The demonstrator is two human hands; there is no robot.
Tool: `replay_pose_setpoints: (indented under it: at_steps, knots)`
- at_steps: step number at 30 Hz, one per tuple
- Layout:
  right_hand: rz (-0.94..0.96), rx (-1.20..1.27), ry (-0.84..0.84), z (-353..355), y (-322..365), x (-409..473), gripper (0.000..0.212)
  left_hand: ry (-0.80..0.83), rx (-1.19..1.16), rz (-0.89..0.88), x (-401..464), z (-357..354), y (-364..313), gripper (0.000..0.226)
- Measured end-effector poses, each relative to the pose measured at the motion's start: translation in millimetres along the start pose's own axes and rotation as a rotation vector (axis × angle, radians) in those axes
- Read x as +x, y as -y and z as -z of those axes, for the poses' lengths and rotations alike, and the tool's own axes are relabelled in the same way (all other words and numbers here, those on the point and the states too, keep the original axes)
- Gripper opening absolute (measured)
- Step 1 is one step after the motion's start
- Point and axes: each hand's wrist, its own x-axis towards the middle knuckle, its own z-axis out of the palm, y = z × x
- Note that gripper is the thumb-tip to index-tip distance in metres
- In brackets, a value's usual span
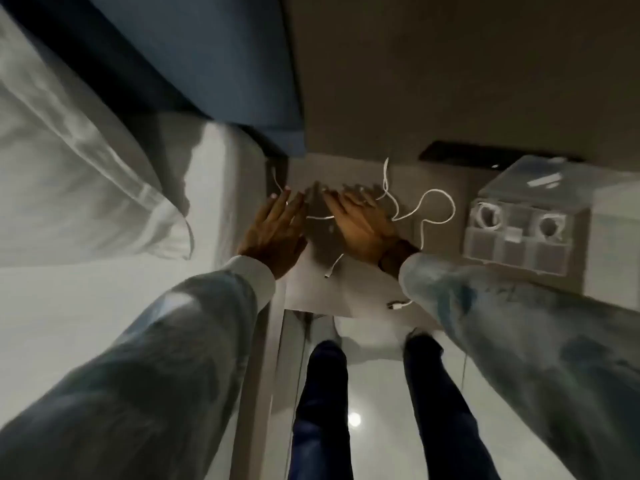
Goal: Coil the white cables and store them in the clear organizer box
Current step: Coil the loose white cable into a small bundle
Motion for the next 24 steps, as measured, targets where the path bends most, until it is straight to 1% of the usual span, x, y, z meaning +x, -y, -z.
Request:
replay_pose_setpoints:
  at_steps: [2,4,6,7,8,10,11,12,13,14,15,16,17,18,20,22,24]
  knots:
    - [0.013,-0.076,0.097,-22.2,-1.1,29.9,0.057,-0.018,-0.092,0.036,22.7,-23.6,3.5,0.070]
    - [0.066,-0.148,0.133,-39.2,-4.4,50.4,0.036,-0.049,-0.178,0.057,45.3,-49.0,9.4,0.066]
    - [0.089,-0.069,0.085,-47.8,-5.7,50.3,0.029,-0.024,-0.228,0.032,55.7,-61.7,8.9,0.059]
    - [0.067,0.036,0.024,-47.6,-7.7,44.6,0.028,-0.039,-0.252,0.022,57.2,-63.2,9.4,0.053]
    - [0.030,0.155,-0.070,-44.2,-10.7,36.1,0.024,-0.086,-0.278,0.014,57.5,-61.4,10.2,0.046]
    - [-0.062,0.438,-0.199,-28.6,-16.9,15.2,0.011,-0.175,-0.424,0.017,48.7,-48.3,8.9,0.036]
    - [-0.118,0.551,-0.211,-16.3,-20.9,4.3,0.011,-0.205,-0.521,0.003,41.2,-38.0,6.8,0.034]
    - [-0.194,0.707,-0.175,-4.5,-25.8,-5.6,0.016,-0.214,-0.632,-0.005,33.9,-28.7,3.8,0.033]
    - [-0.288,0.929,-0.116,12.5,-32.3,-15.3,0.023,-0.207,-0.725,0.000,25.9,-13.6,0.2,0.036]
    - [-0.376,1.151,-0.064,30.1,-39.5,-25.6,0.029,-0.189,-0.821,0.025,18.8,2.2,-2.4,0.040]
    - [-0.454,1.319,-0.002,47.6,-47.9,-36.8,0.033,-0.175,-0.922,0.071,12.3,17.7,-4.4,0.045]
    - [-0.496,1.412,0.049,64.9,-56.1,-48.3,0.032,-0.162,-1.012,0.117,7.5,31.8,-5.0,0.049]
    - [-0.507,1.440,0.063,76.9,-62.7,-59.0,0.028,-0.145,-1.086,0.156,2.1,43.3,-5.0,0.051]
    - [-0.512,1.450,0.043,91.7,-67.1,-71.8,0.022,-0.120,-1.140,0.179,-5.1,59.8,-6.3,0.053]
    - [-0.565,1.482,-0.059,121.9,-70.9,-97.4,0.015,-0.007,-1.201,0.201,-23.8,95.7,-12.6,0.052]
    - [-0.624,1.493,-0.170,155.0,-71.2,-114.0,0.011,0.143,-1.271,0.206,-40.7,132.7,-19.2,0.049]
    - [-0.638,1.496,-0.254,191.7,-69.5,-128.5,0.012,0.255,-1.335,0.193,-59.5,175.4,-25.5,0.044]
